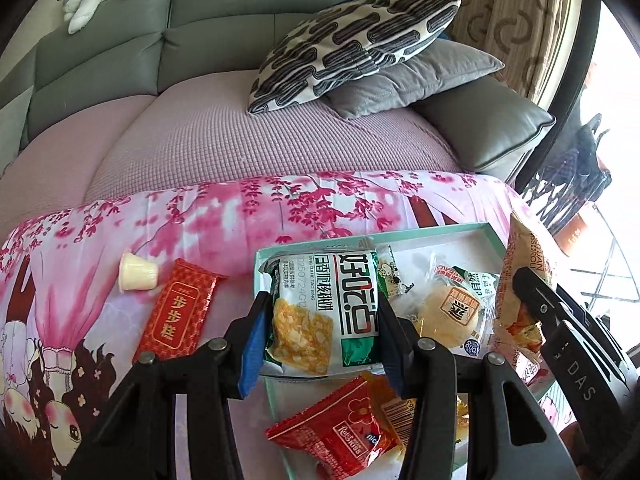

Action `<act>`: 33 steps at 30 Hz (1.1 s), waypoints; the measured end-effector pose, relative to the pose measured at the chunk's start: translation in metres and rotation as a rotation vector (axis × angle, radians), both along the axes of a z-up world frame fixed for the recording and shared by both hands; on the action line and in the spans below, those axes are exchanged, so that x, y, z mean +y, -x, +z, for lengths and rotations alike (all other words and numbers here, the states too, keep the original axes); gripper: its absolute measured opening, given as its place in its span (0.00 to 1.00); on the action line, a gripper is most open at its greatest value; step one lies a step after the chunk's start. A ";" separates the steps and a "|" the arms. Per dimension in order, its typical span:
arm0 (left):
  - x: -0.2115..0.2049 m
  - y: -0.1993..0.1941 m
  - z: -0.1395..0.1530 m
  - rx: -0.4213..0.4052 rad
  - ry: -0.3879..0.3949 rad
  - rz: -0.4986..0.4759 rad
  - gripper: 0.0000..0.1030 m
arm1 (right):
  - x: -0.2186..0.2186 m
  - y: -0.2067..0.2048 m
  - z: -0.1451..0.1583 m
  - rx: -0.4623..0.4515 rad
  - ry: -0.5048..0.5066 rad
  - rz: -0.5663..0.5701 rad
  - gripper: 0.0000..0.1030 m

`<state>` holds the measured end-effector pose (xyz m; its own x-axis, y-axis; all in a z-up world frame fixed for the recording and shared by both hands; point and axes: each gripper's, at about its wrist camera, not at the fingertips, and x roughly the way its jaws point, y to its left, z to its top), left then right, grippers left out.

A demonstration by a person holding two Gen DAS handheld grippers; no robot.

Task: Organize snacks
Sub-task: 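Carry both packs over the tray and open both tools to release them, then withdraw both tools from the tray toward the red pack and yogurt cup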

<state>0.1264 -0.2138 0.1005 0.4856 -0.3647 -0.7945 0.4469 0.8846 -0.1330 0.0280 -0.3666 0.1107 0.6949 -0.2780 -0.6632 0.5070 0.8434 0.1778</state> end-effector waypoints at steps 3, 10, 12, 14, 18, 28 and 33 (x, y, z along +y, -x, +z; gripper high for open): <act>-0.010 -0.005 -0.011 0.021 -0.024 -0.015 0.50 | -0.004 0.000 -0.005 0.018 0.010 -0.014 0.37; -0.020 -0.011 -0.031 0.070 -0.059 -0.020 0.50 | -0.006 -0.004 -0.019 0.077 0.014 -0.018 0.37; -0.022 -0.012 -0.036 0.085 -0.063 -0.021 0.50 | -0.006 -0.006 -0.020 0.079 0.011 -0.015 0.37; -0.023 -0.013 -0.039 0.096 -0.066 -0.020 0.50 | -0.004 -0.007 -0.021 0.086 0.012 -0.010 0.37; -0.021 -0.013 -0.038 0.105 -0.057 -0.017 0.50 | -0.002 -0.009 -0.022 0.099 0.015 -0.007 0.38; -0.007 -0.008 -0.024 0.089 -0.031 0.009 0.63 | 0.000 -0.012 -0.023 0.141 0.046 -0.019 0.57; 0.003 -0.004 -0.017 0.074 -0.024 0.028 0.68 | 0.003 -0.011 -0.022 0.152 0.061 -0.012 0.69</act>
<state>0.1309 -0.2107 0.0832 0.4345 -0.3321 -0.8372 0.4119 0.8999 -0.1432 0.0390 -0.3639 0.0892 0.5842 -0.3287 -0.7421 0.5346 0.8438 0.0470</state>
